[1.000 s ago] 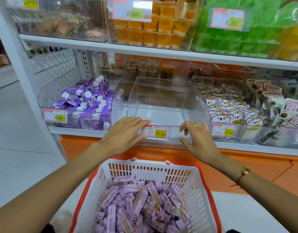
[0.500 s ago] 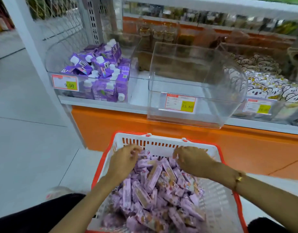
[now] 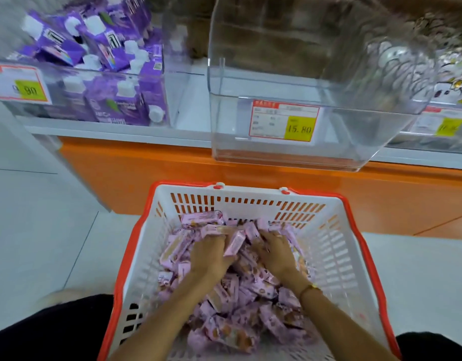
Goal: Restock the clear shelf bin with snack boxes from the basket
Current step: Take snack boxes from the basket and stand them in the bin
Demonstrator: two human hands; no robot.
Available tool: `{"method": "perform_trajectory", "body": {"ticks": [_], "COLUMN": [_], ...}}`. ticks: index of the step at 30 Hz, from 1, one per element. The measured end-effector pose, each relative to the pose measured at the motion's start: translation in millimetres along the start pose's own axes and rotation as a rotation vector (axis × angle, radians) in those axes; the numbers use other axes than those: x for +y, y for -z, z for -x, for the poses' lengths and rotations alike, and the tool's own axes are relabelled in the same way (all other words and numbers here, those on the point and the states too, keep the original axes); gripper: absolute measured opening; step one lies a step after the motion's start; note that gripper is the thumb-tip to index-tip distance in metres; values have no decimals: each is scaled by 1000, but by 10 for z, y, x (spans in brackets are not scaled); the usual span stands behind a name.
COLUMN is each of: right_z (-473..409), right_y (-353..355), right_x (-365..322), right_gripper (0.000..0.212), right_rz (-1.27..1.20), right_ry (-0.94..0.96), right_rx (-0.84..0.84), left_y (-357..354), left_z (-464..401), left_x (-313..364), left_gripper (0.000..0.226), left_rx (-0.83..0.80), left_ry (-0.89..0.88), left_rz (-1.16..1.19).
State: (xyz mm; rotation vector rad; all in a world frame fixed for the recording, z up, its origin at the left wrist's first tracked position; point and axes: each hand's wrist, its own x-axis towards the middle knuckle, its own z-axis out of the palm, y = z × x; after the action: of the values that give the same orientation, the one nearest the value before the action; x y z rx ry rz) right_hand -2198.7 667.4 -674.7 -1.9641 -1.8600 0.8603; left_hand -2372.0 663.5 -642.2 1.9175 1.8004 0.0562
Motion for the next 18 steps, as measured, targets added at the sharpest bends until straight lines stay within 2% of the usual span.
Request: {"method": "perform_trajectory", "body": {"ticks": [2, 4, 5, 8, 10, 13, 15, 18], "right_z": [45, 125, 180, 343, 425, 523, 557, 584], "right_y": [246, 512, 628, 852, 916, 968, 1005, 1038], "right_x": [-104, -232, -307, -527, -643, -776, -835, -907], "right_gripper": [12, 15, 17, 32, 41, 39, 31, 34], "right_rz": [-256, -648, -841, -1247, -1403, -1453, -1356, -1119], "right_ry": [-8, -47, -75, -159, -202, -227, -223, -156], "right_rx": [-48, -194, -301, -528, -590, -581, -543, -503], "left_y": [167, 389, 477, 655, 708, 740, 736, 736], "left_z": [51, 183, 259, 440, 519, 578, 608, 638], "left_x": [-81, -121, -137, -200, -223, -212, -166, -87], "left_gripper": [45, 47, 43, 18, 19, 33, 34, 37], "left_rx": [-100, -301, -362, -399, -407, -341, -291, -268], "left_ry": [52, 96, 96, 83, 60, 33, 43, 61], "left_rz": [435, 1056, 1278, 1649, 1734, 1553, 1456, 1353]}}
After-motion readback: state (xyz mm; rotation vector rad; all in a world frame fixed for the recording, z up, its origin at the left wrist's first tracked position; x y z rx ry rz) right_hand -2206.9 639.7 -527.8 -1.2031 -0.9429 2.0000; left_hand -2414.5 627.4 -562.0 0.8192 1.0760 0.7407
